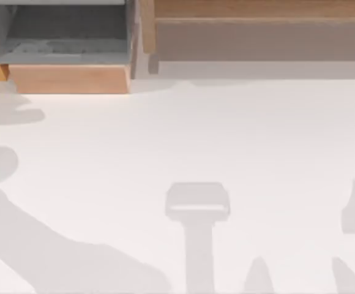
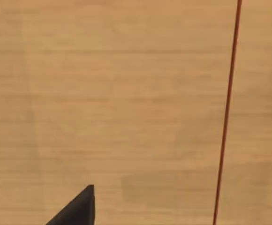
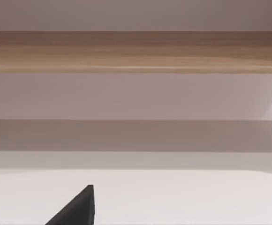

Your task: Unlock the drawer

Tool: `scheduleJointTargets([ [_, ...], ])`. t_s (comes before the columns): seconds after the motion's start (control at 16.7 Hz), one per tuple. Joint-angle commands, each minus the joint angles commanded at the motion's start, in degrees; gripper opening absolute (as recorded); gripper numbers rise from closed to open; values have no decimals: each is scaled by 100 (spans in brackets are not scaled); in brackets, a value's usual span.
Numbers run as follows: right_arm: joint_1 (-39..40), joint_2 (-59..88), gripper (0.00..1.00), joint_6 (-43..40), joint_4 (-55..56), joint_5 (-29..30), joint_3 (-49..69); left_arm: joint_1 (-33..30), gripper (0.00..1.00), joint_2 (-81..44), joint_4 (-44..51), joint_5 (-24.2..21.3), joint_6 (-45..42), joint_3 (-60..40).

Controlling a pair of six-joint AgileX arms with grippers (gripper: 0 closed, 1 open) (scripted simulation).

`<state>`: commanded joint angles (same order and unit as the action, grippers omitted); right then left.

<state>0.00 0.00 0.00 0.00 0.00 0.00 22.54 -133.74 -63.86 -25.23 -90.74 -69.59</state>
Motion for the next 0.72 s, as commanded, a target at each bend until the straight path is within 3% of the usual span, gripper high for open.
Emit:
scheduleJointTargets([
  [0.06,0,0,100,0,0,0,0,0,100,0,0,0,0,0],
  [0.72,0,0,100,0,0,0,0,0,17,0,0,0,0,0],
])
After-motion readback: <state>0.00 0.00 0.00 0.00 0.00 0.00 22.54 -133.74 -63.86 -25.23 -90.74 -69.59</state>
